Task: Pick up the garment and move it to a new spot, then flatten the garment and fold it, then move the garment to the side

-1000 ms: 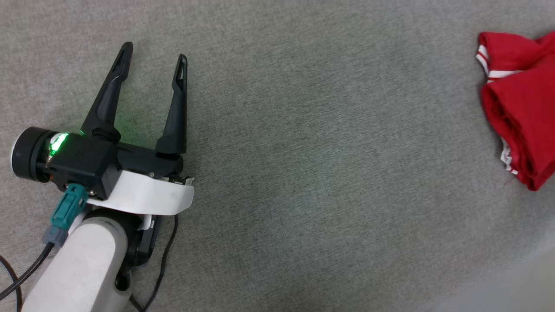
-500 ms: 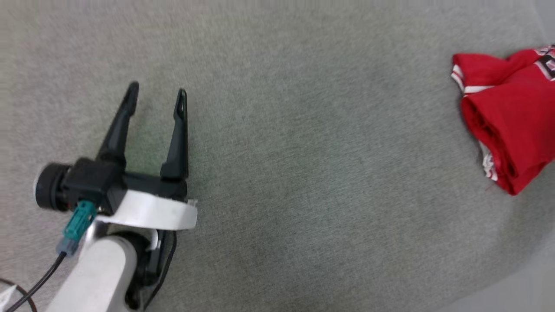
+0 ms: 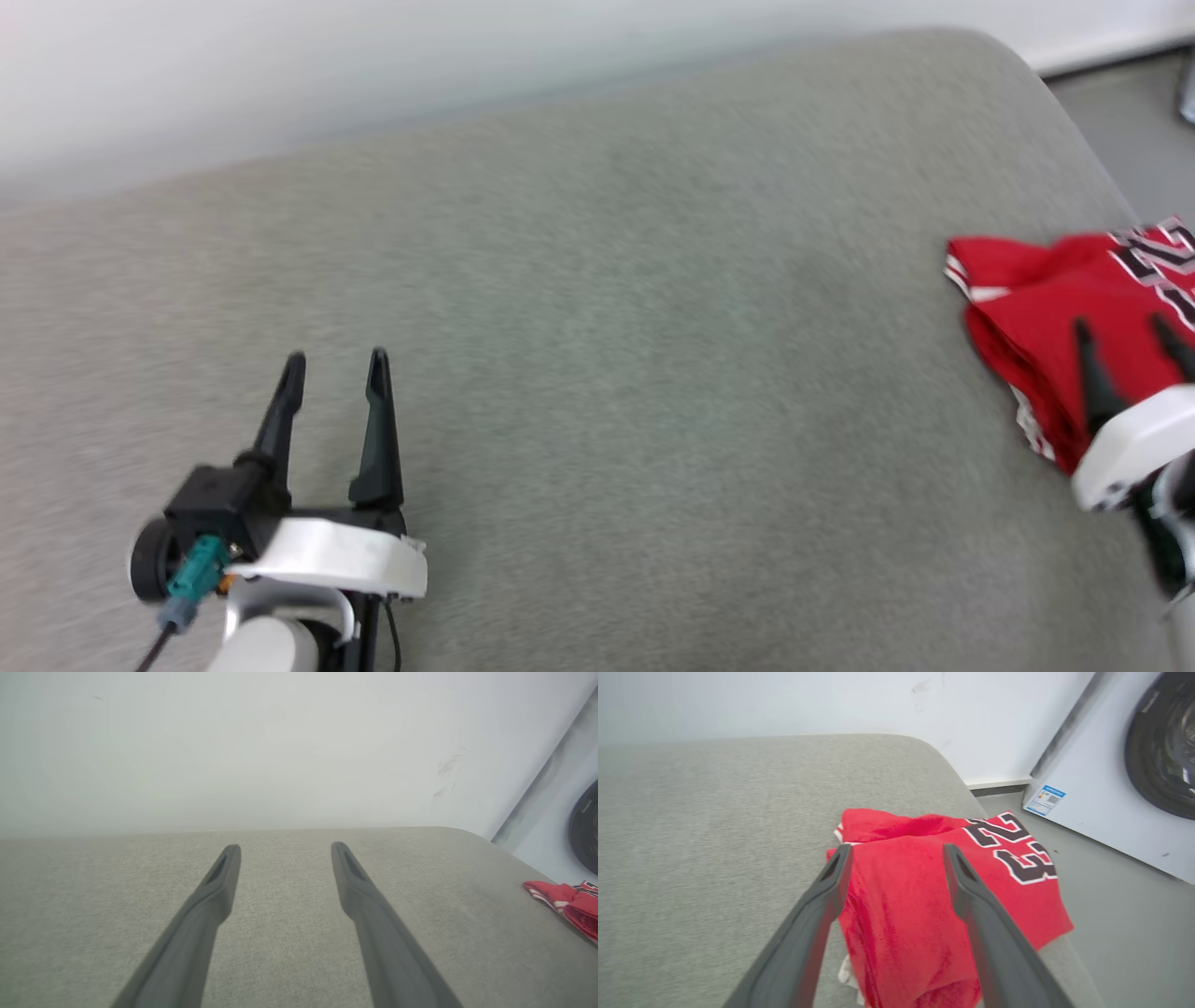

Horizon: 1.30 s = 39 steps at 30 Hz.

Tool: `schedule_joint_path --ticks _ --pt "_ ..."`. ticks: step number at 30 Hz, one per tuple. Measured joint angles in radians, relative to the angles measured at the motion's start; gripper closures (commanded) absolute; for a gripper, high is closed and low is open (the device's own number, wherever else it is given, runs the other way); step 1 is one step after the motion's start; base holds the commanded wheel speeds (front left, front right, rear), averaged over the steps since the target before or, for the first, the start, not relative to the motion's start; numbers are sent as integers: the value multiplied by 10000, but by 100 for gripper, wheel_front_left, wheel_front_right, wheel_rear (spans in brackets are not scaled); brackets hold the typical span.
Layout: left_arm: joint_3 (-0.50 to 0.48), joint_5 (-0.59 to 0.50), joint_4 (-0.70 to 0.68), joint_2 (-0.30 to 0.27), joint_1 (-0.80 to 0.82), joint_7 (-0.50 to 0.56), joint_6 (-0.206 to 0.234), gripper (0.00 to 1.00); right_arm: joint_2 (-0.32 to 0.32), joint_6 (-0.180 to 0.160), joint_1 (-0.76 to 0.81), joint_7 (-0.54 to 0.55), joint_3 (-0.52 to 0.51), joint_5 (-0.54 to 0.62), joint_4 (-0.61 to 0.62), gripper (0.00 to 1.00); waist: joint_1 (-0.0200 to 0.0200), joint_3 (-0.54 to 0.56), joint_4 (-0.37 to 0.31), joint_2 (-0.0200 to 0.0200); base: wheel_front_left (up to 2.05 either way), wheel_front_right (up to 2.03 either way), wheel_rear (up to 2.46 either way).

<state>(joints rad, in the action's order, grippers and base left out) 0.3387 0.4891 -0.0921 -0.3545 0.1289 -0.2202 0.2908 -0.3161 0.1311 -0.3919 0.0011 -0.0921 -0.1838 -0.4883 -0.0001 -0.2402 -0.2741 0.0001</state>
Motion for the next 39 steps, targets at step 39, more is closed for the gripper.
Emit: schedule_joint_path --ticks 39 --pt "-255 180 1835 151 -1618 -395 -500 0 2021 0 4837 838 934 443 6389 0 0 2510 2186 0 0 0 0"
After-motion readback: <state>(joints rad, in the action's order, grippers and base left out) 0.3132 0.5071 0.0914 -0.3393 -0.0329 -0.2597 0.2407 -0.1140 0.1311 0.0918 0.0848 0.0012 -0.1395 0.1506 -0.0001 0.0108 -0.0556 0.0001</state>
